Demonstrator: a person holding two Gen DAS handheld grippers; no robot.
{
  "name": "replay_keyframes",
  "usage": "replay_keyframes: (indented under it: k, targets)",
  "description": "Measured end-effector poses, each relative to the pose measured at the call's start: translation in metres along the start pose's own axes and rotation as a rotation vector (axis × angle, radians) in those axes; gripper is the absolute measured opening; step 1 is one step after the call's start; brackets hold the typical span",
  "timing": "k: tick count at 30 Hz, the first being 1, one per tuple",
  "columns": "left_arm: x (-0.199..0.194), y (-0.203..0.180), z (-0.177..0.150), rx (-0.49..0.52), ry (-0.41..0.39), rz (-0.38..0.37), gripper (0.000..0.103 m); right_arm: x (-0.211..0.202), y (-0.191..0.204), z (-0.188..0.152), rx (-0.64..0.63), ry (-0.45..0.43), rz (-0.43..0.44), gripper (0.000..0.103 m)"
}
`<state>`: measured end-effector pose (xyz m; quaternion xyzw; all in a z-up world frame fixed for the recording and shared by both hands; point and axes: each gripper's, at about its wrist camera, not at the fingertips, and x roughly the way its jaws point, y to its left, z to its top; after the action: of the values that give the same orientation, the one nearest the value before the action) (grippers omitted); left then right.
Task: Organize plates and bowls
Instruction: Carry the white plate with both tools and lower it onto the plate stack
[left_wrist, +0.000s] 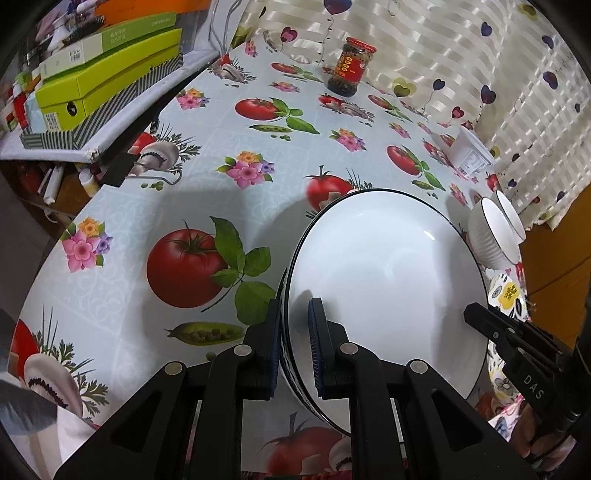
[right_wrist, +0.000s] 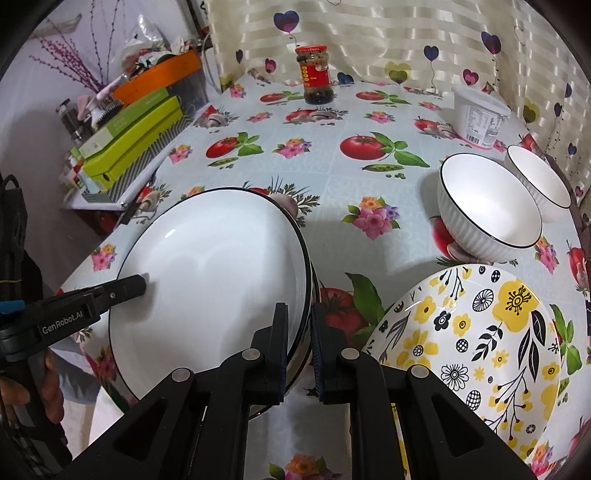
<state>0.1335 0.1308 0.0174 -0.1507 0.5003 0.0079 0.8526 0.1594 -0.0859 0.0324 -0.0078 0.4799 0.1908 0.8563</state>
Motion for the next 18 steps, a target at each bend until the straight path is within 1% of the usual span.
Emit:
replay_keyframes:
  k: [3,8,11,15,18]
  targets:
    - [0.0,-0.0051,-0.0018,0.032,-0.009,0.033,0.013,-0.0009,0.0047,-0.0033,-0.031,-0.014,-0.036,0.012]
    - [-0.0012,-0.0055,-0.0009,0.032,-0.013,0.027,0.013,-0.0006,0.0033,-0.0054,-0.031,-0.019,-0.054,0.013]
    - [-0.0003,-0.0101,-0.0009,0.052,-0.017,0.053,0.013,-0.0007,0.0051,-0.0079,-0.049,-0.037,-0.073,0.013]
    - [-0.0015,-0.0082,-0.0007,0.039,-0.024,0.036,0.013,0.0003,0.0021,-0.0083,-0.042,-0.042,-0.064,0.013]
    - [-0.0013,-0.0079,-0.0015,0.038,-0.024,0.034,0.014,0.0006,0.0059,-0.0085,-0.062,-0.044,-0.084,0.013]
